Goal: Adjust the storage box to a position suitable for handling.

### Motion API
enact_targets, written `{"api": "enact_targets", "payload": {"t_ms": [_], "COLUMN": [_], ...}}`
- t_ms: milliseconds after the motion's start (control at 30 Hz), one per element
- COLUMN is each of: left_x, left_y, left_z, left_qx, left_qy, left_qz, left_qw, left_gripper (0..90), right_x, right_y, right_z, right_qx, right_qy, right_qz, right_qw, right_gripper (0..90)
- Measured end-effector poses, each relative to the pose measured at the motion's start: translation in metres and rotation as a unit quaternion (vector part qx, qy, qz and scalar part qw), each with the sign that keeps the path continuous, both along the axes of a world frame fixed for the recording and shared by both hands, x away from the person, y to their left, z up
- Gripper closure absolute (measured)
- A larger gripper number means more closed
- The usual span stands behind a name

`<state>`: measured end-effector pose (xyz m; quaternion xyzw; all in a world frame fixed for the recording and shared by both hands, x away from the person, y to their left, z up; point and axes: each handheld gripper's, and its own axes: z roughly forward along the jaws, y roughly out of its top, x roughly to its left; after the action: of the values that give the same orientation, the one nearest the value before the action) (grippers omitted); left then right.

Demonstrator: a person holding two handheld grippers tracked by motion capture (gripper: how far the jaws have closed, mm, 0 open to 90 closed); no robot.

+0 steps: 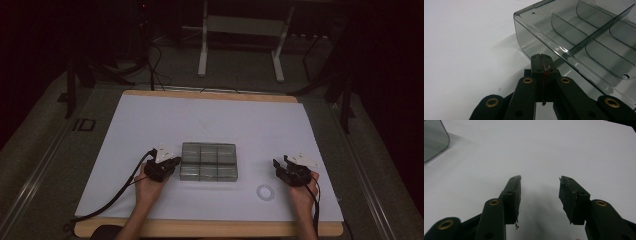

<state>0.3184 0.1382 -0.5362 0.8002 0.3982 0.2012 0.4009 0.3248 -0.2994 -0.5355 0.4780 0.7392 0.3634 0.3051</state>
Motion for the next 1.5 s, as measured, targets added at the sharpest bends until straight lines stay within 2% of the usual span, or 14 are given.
{"api": "enact_targets", "payload": {"t_ms": [400,567,767,867,967,1033,1133,1233,1367,1500], "left_x": [0.002,0.003,0.004,0.005,0.004,0.002,-0.003,-0.011,-0.021,-0.028], "left_y": [-0.016,-0.016,-0.017,-0.018,-0.018,-0.018,-0.016,-0.014,-0.013,-0.013], "left_z": [0.000,0.000,0.000,0.000,0.000,0.002,0.003,0.004,0.005,0.005], "left_qx": [0.001,-0.001,-0.001,-0.004,-0.002,-0.002,-0.010,-0.015,-0.012,-0.014], "left_qy": [-0.003,-0.003,-0.004,-0.003,-0.003,-0.004,-0.002,0.002,0.006,0.010], "left_qz": [-0.014,-0.011,-0.011,-0.012,-0.013,-0.016,-0.022,-0.032,-0.040,-0.042], "left_qw": [0.9999,0.9999,0.9999,0.9999,0.9999,0.9999,0.9997,0.9994,0.9991,0.9990], "left_gripper": [90.0,90.0,90.0,90.0,90.0,90.0,90.0,90.0,90.0,90.0], "right_x": [0.000,-0.002,-0.005,-0.010,-0.017,-0.023,-0.030,-0.036,-0.042,-0.048], "right_y": [0.000,0.000,0.004,0.010,0.016,0.020,0.027,0.035,0.041,0.048], "right_z": [0.000,0.001,0.006,0.013,0.018,0.021,0.024,0.026,0.026,0.025], "right_qx": [0.001,0.003,0.001,0.006,0.030,0.050,0.065,0.066,0.061,0.060], "right_qy": [0.000,-0.004,0.004,0.004,0.013,0.022,0.030,0.036,0.042,0.054], "right_qz": [0.000,0.002,0.022,0.042,0.068,0.090,0.113,0.131,0.148,0.170], "right_qw": [1.0000,1.0000,0.9998,0.9991,0.9971,0.9945,0.9910,0.9885,0.9862,0.9821], "right_gripper": [52.4,53.2,54.9,56.7,60.2,63.7,67.4,70.9,75.1,83.5]}}
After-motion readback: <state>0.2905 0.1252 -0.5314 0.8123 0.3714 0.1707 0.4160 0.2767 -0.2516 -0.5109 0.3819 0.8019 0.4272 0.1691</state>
